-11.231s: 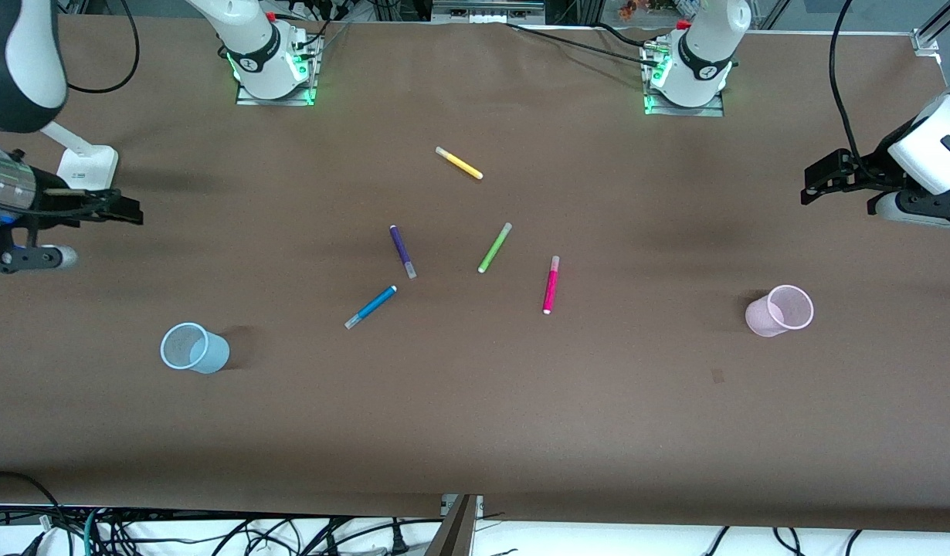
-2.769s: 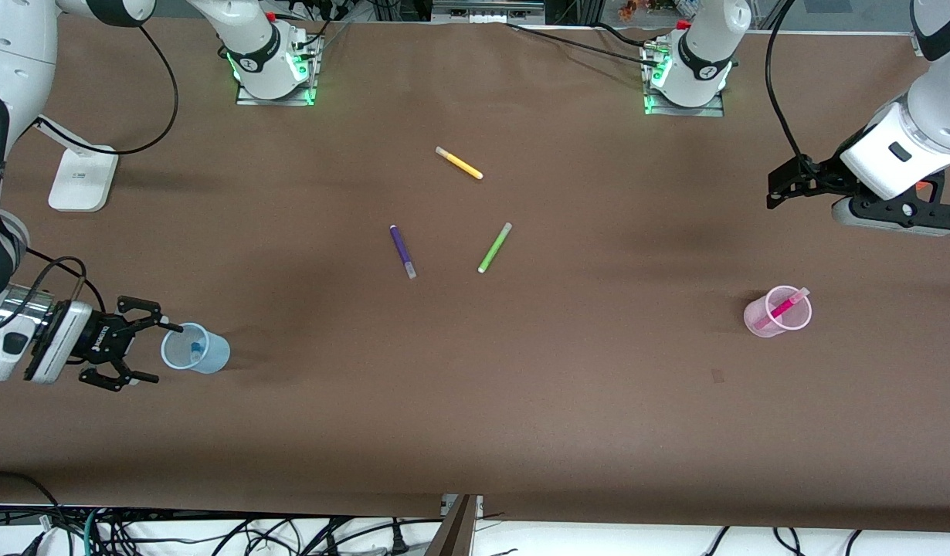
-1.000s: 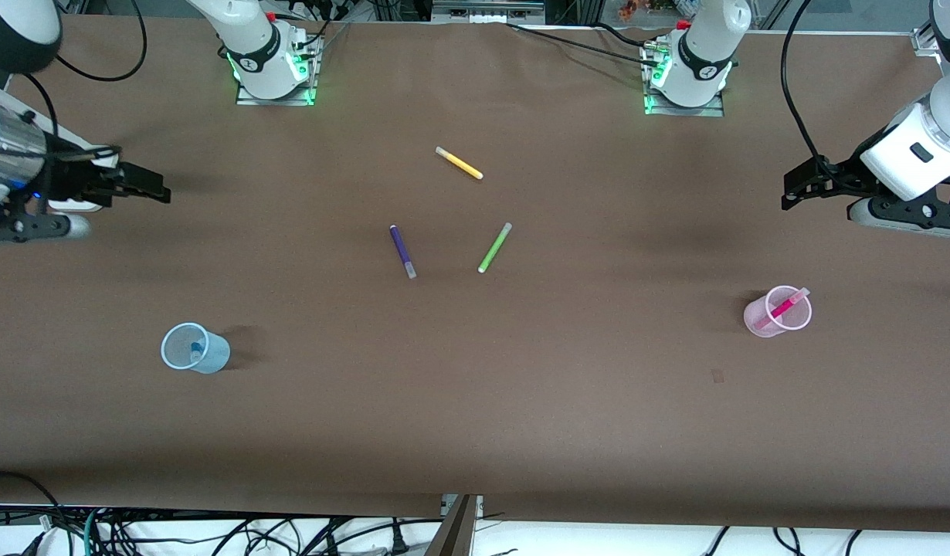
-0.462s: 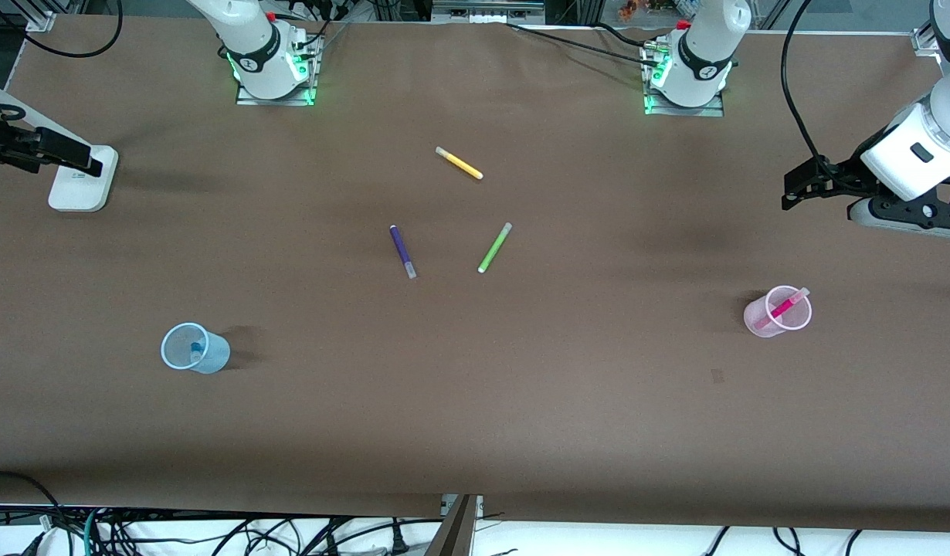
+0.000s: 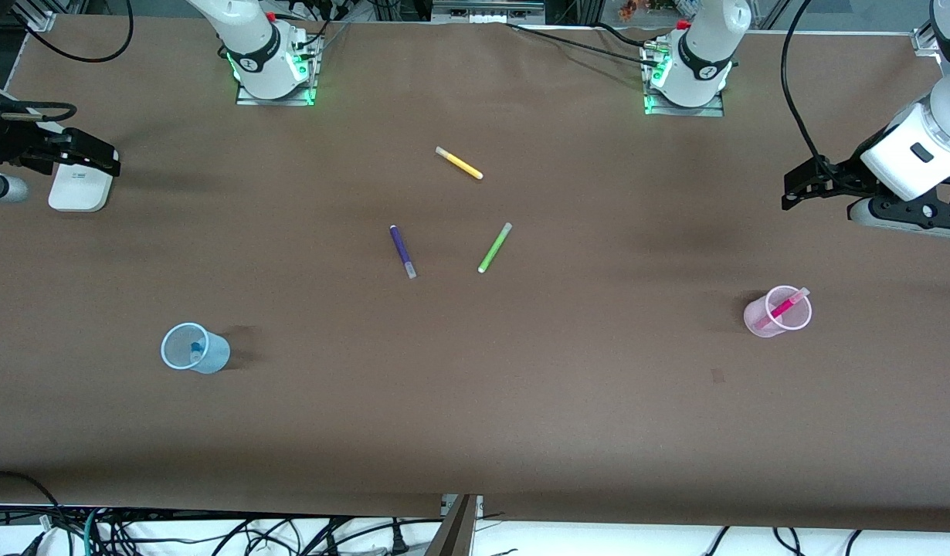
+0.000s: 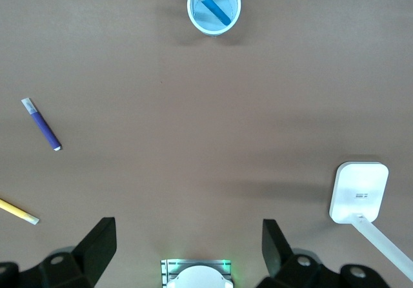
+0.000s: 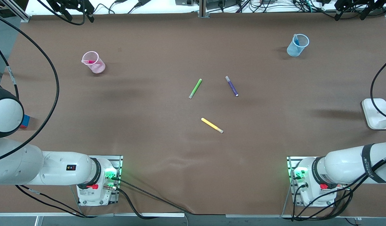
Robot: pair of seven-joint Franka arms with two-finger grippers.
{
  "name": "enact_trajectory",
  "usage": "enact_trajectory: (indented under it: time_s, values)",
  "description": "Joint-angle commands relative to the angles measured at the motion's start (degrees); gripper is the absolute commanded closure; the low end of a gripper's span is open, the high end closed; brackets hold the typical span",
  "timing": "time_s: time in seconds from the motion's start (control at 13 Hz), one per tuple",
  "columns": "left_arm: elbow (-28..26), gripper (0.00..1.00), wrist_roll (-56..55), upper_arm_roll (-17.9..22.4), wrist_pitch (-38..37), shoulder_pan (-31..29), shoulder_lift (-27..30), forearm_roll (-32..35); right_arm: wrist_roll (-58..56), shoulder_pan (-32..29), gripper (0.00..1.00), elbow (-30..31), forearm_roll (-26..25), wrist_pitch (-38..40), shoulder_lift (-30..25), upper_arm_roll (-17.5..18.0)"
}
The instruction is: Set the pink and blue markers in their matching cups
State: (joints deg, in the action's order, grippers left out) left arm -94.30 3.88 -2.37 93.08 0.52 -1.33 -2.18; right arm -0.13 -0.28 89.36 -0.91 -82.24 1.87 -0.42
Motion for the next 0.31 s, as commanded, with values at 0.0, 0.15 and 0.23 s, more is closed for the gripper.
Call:
enact_trajectory:
  time_s: [0.0,0.15,0.23]
  values:
    - [-0.80,0.00,1.48,0.17,-0.35,-0.34,1.24,-1.51,-0.13,0.11,0.00,-2.34,-1.11,2.34,1.20,-0.02]
    - [-0.80,0.00,1.48,0.17,-0.35,-0.34,1.24,-1.43,-0.13,0.11,0.00,-2.79,-0.85,2.44,1.56,-0.11]
    - [-0.80,0.00,1.48,0.09,-0.35,-0.34,1.24,-1.43,-0.13,0.11,0.00,-2.79,-1.02,2.35,1.56,-0.11]
